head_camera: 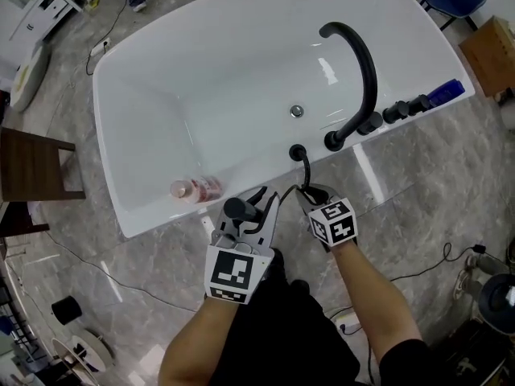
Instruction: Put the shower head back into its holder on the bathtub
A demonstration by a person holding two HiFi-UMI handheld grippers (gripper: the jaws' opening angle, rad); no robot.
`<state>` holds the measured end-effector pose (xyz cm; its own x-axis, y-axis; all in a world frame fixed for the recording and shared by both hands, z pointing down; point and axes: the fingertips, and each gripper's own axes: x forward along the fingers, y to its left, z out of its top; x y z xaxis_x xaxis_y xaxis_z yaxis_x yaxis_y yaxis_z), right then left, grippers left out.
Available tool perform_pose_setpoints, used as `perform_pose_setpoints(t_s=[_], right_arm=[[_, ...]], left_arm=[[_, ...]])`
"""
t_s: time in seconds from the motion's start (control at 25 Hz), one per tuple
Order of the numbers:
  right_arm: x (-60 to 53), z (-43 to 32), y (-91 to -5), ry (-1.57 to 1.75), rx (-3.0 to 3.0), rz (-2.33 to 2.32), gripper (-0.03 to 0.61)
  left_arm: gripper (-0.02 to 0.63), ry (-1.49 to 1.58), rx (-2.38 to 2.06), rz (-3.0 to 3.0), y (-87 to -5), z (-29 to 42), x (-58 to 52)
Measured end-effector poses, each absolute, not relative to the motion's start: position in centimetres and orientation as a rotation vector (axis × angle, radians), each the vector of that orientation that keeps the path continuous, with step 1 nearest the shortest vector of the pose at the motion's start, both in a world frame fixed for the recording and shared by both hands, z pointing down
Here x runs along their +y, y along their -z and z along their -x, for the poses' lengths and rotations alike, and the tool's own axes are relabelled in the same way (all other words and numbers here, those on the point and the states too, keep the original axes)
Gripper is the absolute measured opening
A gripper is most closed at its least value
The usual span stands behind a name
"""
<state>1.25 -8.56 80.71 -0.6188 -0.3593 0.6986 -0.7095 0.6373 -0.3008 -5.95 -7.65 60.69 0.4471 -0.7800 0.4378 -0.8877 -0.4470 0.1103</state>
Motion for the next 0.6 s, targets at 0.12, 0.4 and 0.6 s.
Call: perform_pose_setpoints(t_s=[0.12,0.4,0.6], right_arm=[[-8.5,-1.4,-77.0,-0.791,-2.243,-0.809,0.076],[-8.8,-1.8,-71.8,-0.812,-2.143,-0.739,0.077],[-8.1,-2.3,-72.4,-0.877,-2.052,-0.679,0.077]], left_arm=[[0.081,-0.465,-1.415,-2.414,-57.1,5.7,-8.3],[0.081,-0.366,-1.437,-2.439,-49.7,6.5,-10.6],[0.080,-0.324,-1.482,-2.467,-45.6,7.1,-12.6]])
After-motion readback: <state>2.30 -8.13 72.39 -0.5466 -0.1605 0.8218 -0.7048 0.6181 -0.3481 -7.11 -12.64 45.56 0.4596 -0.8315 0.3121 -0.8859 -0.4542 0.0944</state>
